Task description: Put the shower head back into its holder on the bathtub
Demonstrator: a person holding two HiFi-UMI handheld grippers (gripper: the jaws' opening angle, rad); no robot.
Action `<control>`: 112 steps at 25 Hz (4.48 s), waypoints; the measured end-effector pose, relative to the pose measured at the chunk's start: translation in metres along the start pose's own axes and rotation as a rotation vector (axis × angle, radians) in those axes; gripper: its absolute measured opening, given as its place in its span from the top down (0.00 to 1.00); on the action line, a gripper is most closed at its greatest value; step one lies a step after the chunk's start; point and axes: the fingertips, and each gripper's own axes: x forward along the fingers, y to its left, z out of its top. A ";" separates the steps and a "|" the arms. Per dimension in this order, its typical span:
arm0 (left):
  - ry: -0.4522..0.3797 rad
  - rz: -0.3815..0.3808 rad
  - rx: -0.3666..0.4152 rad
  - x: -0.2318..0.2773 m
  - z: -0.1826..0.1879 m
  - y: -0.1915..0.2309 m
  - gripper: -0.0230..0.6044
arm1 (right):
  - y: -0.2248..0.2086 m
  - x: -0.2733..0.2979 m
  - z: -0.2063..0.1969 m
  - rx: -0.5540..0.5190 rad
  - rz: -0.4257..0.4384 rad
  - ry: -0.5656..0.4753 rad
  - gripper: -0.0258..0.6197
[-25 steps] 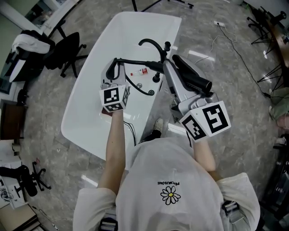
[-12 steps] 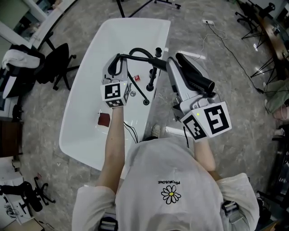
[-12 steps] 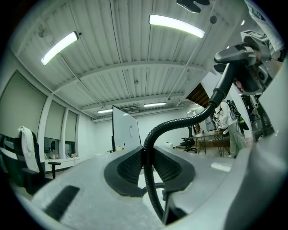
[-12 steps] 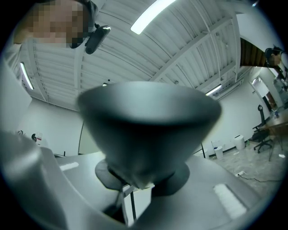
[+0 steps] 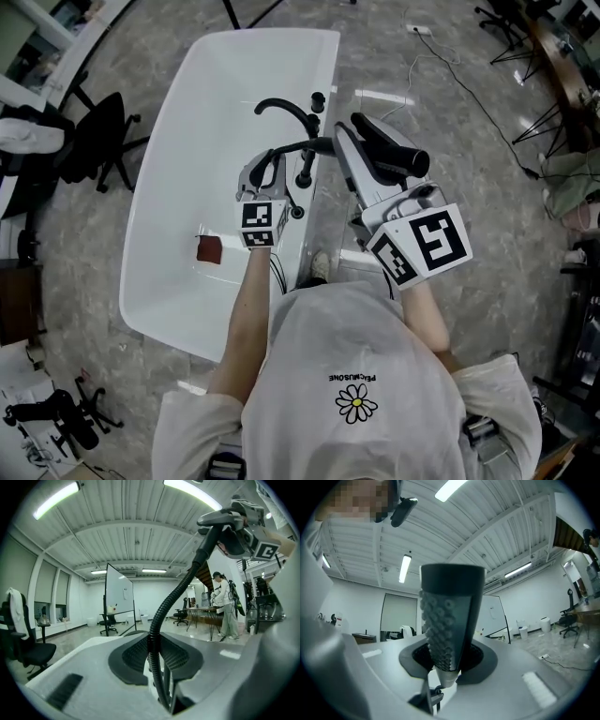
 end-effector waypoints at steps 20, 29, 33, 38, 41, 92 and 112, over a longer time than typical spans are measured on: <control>0.248 -0.111 -0.266 -0.048 -0.148 -0.032 0.82 | 0.030 0.081 -0.077 -0.010 0.091 0.189 0.81; 0.207 0.094 -0.404 -0.059 -0.154 0.046 0.94 | 0.054 0.111 -0.130 -0.003 0.156 0.306 0.81; 0.230 0.141 -0.403 -0.051 -0.153 0.058 0.96 | 0.048 0.114 -0.166 0.025 0.155 0.377 0.81; 0.260 0.152 -0.418 -0.062 -0.154 0.058 0.96 | 0.041 0.104 -0.235 0.081 0.126 0.514 0.81; 0.244 0.142 -0.443 -0.069 -0.155 0.060 0.96 | 0.047 0.094 -0.277 0.058 0.126 0.590 0.81; 0.279 0.084 -0.578 -0.070 -0.195 0.027 0.96 | 0.051 0.042 -0.446 -0.061 0.171 0.917 0.76; 0.016 0.090 -0.334 -0.148 -0.053 -0.044 0.96 | 0.047 -0.052 -0.232 0.259 -0.014 0.413 0.95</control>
